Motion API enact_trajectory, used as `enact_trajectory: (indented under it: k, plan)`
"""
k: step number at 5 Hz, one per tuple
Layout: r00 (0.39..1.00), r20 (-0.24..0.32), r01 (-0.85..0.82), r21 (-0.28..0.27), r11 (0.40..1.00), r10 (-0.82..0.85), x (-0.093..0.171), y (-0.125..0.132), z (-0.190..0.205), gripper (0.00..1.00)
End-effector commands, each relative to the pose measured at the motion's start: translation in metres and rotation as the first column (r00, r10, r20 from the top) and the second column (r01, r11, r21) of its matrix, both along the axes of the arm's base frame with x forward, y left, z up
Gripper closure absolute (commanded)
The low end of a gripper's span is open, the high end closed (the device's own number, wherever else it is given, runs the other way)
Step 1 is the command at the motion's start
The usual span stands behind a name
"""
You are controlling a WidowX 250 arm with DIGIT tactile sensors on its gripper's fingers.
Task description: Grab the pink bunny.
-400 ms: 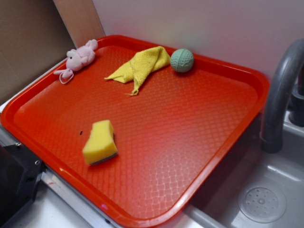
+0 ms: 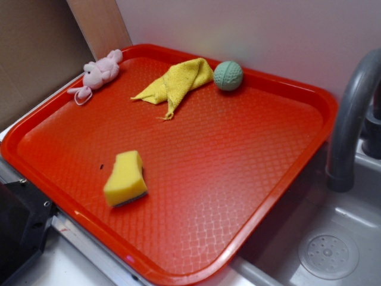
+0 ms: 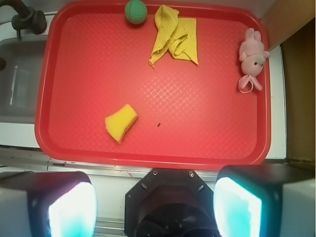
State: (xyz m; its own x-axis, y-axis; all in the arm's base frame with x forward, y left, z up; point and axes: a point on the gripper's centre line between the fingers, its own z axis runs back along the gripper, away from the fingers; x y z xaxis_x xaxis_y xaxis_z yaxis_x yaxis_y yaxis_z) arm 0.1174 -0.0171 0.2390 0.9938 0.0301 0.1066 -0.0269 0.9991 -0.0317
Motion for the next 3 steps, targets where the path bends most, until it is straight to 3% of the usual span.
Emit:
enact_trajectory:
  k: [1,2,3]
  plan:
    - [0.980,0.018,-0.198,0.079,0.977,0.198,0.025,0.050,-0.040,0.00]
    - [0.974,0.019,-0.228,0.101,0.969,0.227,0.046,0.074,-0.068,0.00]
    - [0.987,-0.017,-0.158,0.133,0.978,0.162,0.076,0.092,-0.103,0.00]
